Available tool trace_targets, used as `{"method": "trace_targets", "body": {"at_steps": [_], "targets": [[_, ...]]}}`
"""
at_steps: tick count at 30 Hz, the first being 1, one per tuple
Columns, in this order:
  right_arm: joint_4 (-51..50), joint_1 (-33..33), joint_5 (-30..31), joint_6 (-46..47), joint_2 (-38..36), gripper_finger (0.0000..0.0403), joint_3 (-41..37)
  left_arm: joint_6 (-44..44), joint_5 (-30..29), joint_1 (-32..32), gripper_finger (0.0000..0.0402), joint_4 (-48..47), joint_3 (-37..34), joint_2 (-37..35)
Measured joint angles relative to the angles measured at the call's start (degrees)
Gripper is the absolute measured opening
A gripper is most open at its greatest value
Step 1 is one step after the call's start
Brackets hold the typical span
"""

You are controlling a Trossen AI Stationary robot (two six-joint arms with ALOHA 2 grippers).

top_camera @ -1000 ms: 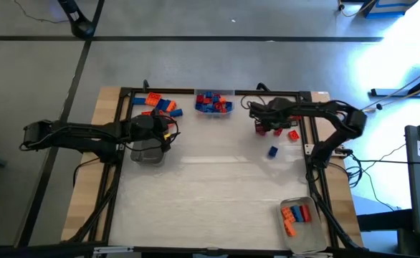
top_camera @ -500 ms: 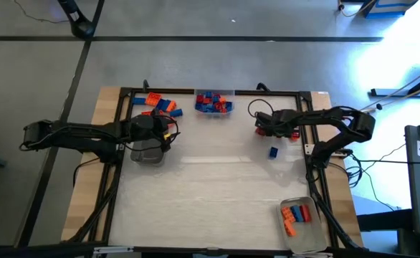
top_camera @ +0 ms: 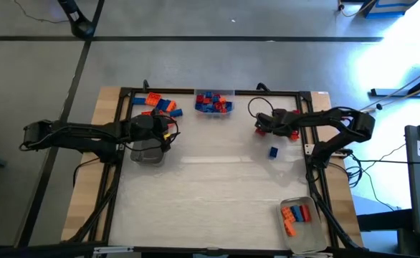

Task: Sort blocks by size
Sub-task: Put the red 8 stud game piece into the gray bin

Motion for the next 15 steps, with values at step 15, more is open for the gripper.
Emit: {"method": "trace_targets", "body": {"at_steps": [15], "targets": [[-5.28,-0.07,1.57,-7.77,0.09,0.0087,1.07,0.0,0.0,0.0,0.0235,0.22,0.0,0.0]]}}
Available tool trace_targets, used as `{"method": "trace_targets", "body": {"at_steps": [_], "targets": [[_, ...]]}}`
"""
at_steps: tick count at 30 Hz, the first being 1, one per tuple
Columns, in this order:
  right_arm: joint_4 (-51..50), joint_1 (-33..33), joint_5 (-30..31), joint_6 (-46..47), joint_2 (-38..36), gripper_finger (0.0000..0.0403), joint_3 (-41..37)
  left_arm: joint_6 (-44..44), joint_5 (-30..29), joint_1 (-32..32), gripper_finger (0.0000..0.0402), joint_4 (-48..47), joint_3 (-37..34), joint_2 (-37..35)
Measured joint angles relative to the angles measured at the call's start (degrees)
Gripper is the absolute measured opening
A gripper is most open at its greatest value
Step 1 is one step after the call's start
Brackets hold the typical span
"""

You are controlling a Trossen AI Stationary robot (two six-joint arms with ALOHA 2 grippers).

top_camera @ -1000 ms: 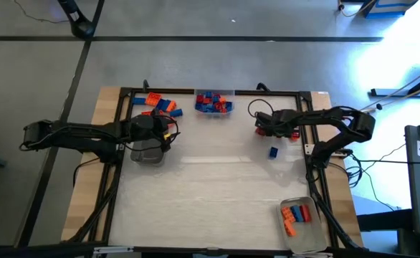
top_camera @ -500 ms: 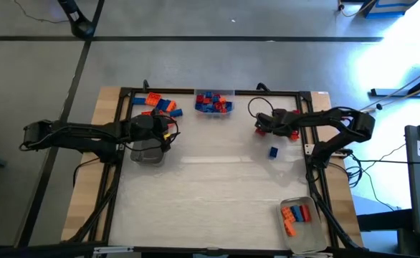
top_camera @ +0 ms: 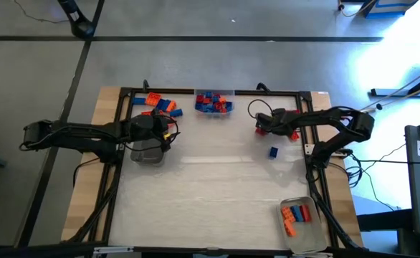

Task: Sort blocks by size
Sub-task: Put the red 8 stud game piece into the gray bin

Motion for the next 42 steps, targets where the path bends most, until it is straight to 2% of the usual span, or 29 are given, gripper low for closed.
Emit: {"method": "trace_targets", "body": {"at_steps": [4,8,12,17,22,28,31,37,42], "targets": [[-6.03,2.82,-1.19,-1.95,-2.41,0.0087,3.73,0.0,-0.01,0.0,0.0235,0.0,0.0,0.01],[-14.0,8.42,-4.71,-2.77,-6.44,0.0089,7.43,-0.02,-0.01,0.0,0.0235,-0.02,0.0,0.02],[-22.89,16.99,-11.93,-1.03,-11.28,0.0092,10.52,-0.02,0.0,0.0,0.0235,-0.39,0.0,0.02],[-29.07,30.18,-19.76,7.03,-17.13,0.009,13.83,-0.02,-0.02,0.0,0.0235,-0.33,0.0,0.02],[-28.62,42.71,-28.01,18.19,-21.35,0.0095,15.07,-0.02,-0.02,0.0,0.0235,-0.26,0.0,0.02],[-28.23,56.19,-43.55,34.37,-22.23,0.0097,15.07,-0.17,0.0,0.0,0.0235,-0.24,0.0,0.02],[-24.86,61.86,-50.53,42.25,-21.98,0.0097,15.07,-0.17,-0.02,0.0,0.0235,-0.22,0.0,0.02],[-15.8,70.63,-52.25,56.23,-21.72,0.0098,15.07,-0.02,-0.02,0.0,0.0235,-0.18,0.0,0.02],[-11.3,76.21,-52.19,62.54,-19.46,0.0099,15.07,0.02,0.0,0.0,0.0235,-0.03,0.0,0.02]]}}
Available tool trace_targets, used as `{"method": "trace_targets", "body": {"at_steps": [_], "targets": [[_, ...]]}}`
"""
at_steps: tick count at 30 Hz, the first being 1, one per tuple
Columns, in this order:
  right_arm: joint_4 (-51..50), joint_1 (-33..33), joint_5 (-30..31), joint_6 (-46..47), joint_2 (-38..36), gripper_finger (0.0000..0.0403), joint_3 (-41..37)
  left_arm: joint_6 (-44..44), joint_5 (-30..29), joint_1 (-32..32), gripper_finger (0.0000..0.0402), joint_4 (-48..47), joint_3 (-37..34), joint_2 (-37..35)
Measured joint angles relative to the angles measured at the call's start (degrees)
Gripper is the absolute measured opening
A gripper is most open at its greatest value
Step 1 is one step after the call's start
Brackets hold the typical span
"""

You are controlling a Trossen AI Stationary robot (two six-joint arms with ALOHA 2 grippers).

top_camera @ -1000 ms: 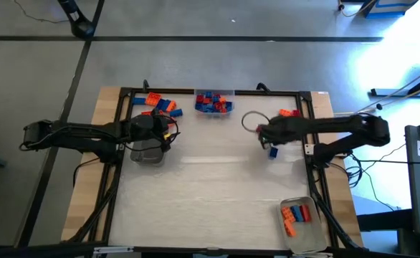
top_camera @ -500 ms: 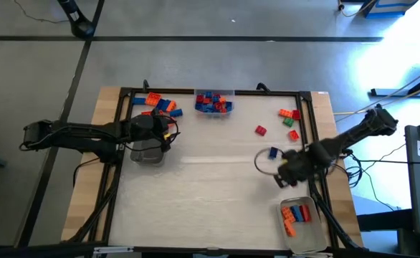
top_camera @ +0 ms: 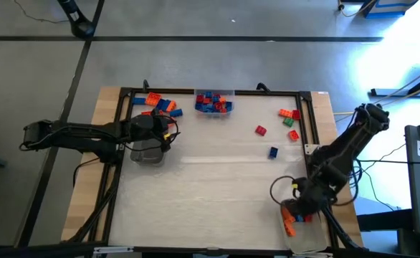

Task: Sort blocks by size
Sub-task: Put the red 8 stud game piece into the gray bin, then put the orange 8 stud game piece into the gray bin

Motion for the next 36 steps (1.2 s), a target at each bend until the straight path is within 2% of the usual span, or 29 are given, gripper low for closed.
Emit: {"method": "trace_targets", "body": {"at_steps": [3,7,13,18,20,23,29,31,36], "targets": [[0.16,1.91,0.93,2.63,1.76,0.0099,0.0,0.25,0.0,0.0,0.0235,0.16,0.0,0.0],[0.19,2.21,-1.06,5.13,2.73,0.0105,0.0,0.51,-0.01,0.0,0.0235,0.16,0.0,0.0],[0.49,1.77,-0.64,5.82,1.3,0.0172,0.0,0.49,-0.02,-0.02,0.0235,0.11,0.0,0.0],[-0.22,-0.61,3.62,5.52,-1.87,0.0225,0.0,0.7,0.0,0.0,0.0235,0.24,0.0,0.0],[-0.58,-2.56,7.98,3.17,-3.66,0.0238,0.0,0.71,0.0,0.0,0.0235,0.3,0.01,0.0],[-2.28,-6.0,18.85,-4.23,-6.42,0.0251,0.02,0.53,0.0,0.0,0.0235,0.29,0.01,0.0],[-5.52,-17.15,44.79,-27.92,-8.44,0.0259,0.04,0.38,-0.02,0.0,0.0235,0.07,0.0,0.0],[-5.23,-21.64,51.78,-35.36,-7.96,0.0259,0.04,0.34,0.0,0.0,0.0235,0.06,0.01,0.0],[-0.93,-33.33,63.13,-54.49,-4.64,0.0259,0.04,0.02,-0.02,0.0,0.0235,0.03,0.0,0.0]]}}
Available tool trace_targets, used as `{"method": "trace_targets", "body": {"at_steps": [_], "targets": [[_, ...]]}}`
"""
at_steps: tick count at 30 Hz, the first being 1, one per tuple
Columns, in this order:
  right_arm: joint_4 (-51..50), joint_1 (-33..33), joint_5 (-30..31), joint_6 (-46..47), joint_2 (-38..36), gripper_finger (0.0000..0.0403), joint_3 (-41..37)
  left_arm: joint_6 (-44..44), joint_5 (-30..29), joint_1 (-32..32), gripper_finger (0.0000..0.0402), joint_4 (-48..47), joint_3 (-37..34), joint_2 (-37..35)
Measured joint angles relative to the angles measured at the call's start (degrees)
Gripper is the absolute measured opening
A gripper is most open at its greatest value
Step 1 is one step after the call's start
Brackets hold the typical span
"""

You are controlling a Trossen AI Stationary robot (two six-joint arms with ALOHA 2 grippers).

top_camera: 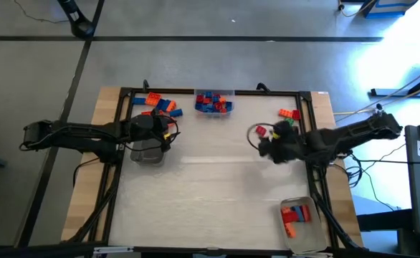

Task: Sort blocks by size
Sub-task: Put the orange 8 stud game piece into the gray bin

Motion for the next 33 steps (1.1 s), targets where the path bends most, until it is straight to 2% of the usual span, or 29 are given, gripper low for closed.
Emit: {"method": "trace_targets", "body": {"at_steps": [3,7,11,15,19,21,27,33], "targets": [[3.84,-6.19,5.41,-11.76,3.5,0.0259,0.0,-0.65,0.01,0.0,0.0235,-0.04,0.01,0.0],[5.71,-15.97,7.26,-15.73,8.92,0.0259,0.0,-1.53,0.01,0.0,0.0235,-0.34,0.01,0.0],[6.28,-26.58,2.27,-14.7,14.84,0.026,0.0,-1.53,0.0,0.0,0.0235,-0.4,0.0,0.0],[13.94,-34.47,-4.58,-18.93,21.47,0.026,0.0,-1.52,0.01,0.0,0.0235,-0.21,0.02,0.0],[24.74,-37.46,-8.28,-22.39,27.57,0.026,0.0,-1.53,0.02,0.0,0.0235,-0.23,0.02,0.0],[26.53,-39.09,-9.08,-21.97,29.69,0.026,0.02,-1.53,0.01,0.0,0.0235,-0.23,0.02,0.0],[19.41,-45.09,-6.75,-16.54,32.45,0.026,-0.02,-1.42,0.01,0.0,0.0235,-0.24,0.02,0.0],[17.04,-45.23,-10.28,-22.69,32.15,0.026,4.59,-1.33,0.02,0.02,0.0235,0.04,0.02,0.0]]}}
